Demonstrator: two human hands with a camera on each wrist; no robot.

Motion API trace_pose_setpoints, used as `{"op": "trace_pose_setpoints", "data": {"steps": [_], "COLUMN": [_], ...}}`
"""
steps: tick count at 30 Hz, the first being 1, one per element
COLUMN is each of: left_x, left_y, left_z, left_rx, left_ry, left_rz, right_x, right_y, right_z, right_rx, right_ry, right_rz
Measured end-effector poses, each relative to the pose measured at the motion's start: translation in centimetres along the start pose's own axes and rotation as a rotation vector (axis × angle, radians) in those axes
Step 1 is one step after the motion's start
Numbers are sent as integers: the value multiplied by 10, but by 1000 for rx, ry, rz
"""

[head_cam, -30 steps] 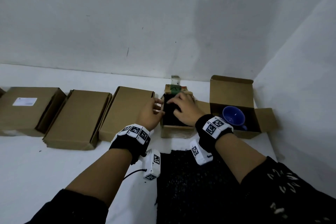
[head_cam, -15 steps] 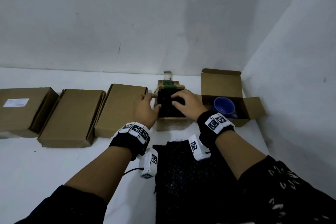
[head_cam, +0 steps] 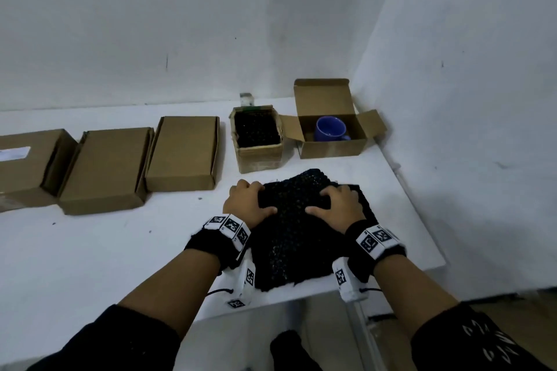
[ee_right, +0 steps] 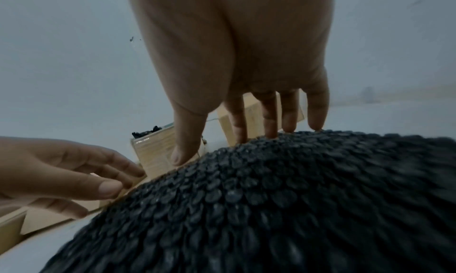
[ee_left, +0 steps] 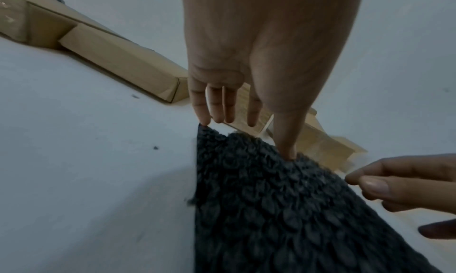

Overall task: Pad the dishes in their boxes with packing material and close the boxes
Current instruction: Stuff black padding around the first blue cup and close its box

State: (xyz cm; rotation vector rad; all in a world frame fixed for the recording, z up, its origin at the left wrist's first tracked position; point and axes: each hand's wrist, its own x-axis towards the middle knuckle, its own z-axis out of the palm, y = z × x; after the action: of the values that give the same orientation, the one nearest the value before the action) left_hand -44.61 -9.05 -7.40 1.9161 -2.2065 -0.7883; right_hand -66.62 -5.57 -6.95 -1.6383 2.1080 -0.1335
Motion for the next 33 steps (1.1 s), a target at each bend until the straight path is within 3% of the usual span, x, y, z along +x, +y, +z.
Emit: {"op": "trace_pose_setpoints", "data": {"steps": [4,8,17,21,26,33], "left_x": [-14,-14,-10,-11,-14,-24], "left_y": [-1,2,19,26,26,34], "left_z": [20,26,10,-1,-9,-27], "left_rx": [126,48,-266,-351,-78,-164], "left_ry": [-78,-94,99,103,175,148], "left_rz": [2,-33,-55,-28,-20,58], "right_x": [-24,-33,-40,-42,-46,-53], "right_y": [11,14,16,12,8,2], "right_z": [20,34,25,15,12,8], "right_rx": [-113,-90,31,81,18,70], "right_ry": [-80,41,133,170,101,39], "right_rz": [73,13,-34,-27,-53,-11]}}
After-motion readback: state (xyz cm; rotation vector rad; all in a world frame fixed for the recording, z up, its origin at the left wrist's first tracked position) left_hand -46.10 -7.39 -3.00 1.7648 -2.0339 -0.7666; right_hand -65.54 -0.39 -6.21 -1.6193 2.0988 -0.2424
